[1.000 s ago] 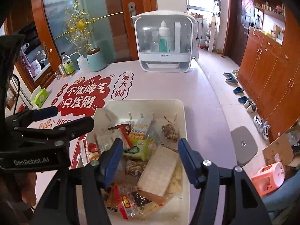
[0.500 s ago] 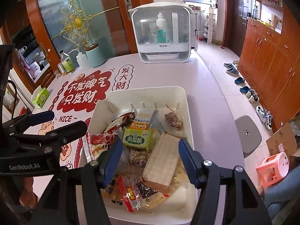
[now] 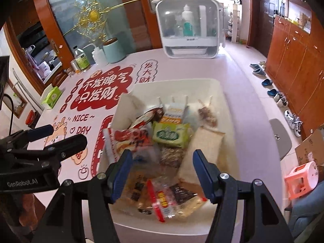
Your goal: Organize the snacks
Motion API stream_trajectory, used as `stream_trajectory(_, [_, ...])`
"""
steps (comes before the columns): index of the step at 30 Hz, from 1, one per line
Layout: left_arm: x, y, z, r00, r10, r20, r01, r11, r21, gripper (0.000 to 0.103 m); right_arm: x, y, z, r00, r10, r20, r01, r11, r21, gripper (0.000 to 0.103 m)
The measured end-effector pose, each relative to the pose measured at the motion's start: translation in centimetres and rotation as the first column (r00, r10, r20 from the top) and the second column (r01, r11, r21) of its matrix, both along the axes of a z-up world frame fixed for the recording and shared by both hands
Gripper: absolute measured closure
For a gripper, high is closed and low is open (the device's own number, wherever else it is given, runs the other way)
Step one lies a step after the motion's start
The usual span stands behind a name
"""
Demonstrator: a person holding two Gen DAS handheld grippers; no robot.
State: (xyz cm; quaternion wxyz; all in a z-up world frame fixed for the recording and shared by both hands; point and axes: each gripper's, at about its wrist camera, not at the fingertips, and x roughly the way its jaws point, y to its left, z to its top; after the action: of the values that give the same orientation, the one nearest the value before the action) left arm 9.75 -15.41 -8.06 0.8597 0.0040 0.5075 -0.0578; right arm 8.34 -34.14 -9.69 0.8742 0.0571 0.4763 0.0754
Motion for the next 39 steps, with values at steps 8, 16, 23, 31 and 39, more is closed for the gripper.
stream_trajectory(8, [-1.9,5.0,-0.5,0.997,0.078,-0.017,-0.077,0.997,0.017,0.001,-0.7,4.2,-0.7,0.998,0.054,-0.011,-0.054,0.999,0.000,0.040])
stream_trajectory(16, [-3.8,9.5,0.4,0.994,0.112,-0.016,-0.111,0.993,0.050,0.001,-2.3,9.0,0.3,0.996,0.087,-0.007,-0.086,0.996,0.002,0.040])
stream_trajectory(23, [-4.9,12.0,2.6,0.996,0.094,0.010,-0.095,0.993,0.074,0.001,-3.9,11.8,2.1,0.999,0.038,-0.002,-0.038,0.999,0.024,0.040])
stream_trajectory(31, [-6.3,14.0,4.6,0.995,0.092,0.040,-0.094,0.994,0.053,0.001,-6.1,14.3,5.6,0.998,-0.016,0.057,0.016,1.000,-0.005,0.040])
stream_trajectory(39, [-7.2,14.8,4.7,0.996,0.078,0.035,-0.081,0.994,0.073,0.001,-6.8,15.5,6.5,0.997,-0.048,0.055,0.050,0.998,-0.034,0.040])
